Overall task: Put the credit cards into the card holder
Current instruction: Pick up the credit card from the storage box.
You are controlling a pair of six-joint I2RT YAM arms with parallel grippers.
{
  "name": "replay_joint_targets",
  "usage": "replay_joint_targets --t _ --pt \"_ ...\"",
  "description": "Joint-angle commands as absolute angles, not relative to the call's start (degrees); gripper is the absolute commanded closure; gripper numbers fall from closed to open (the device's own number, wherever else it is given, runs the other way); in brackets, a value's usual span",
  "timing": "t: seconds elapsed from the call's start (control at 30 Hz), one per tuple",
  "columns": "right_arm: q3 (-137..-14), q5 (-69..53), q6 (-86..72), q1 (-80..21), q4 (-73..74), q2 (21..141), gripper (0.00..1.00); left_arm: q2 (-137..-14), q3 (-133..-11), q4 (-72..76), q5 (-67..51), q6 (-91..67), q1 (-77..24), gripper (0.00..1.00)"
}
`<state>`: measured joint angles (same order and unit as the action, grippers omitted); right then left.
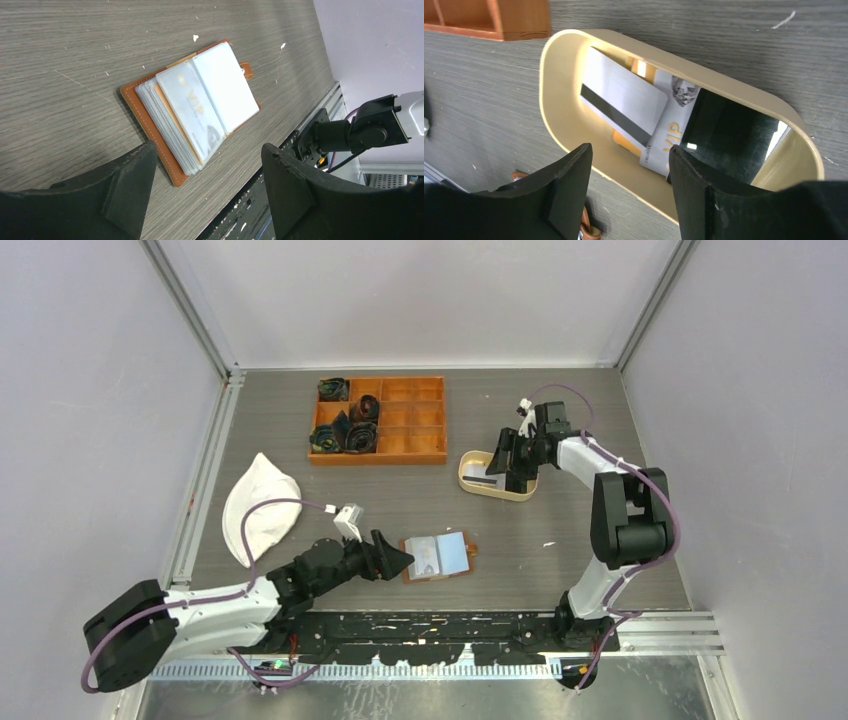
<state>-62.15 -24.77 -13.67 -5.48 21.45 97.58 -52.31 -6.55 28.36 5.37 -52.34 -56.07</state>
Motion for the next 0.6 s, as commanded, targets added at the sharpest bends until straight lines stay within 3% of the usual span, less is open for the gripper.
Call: replay_joint_targets --t 0.0,0.57 --pt "-64.6 -26.2 -15.7 -4.8 20.0 99.1 0.39 -55.4 -9.7 34.8 3.9 -53.1 -55.8 0.24" --pt "-64.3 -31.0 -19.3 -4.5 14.3 104.9 0.48 -59.7 -10.4 37.0 2.4 -53.8 -55.8 0.24"
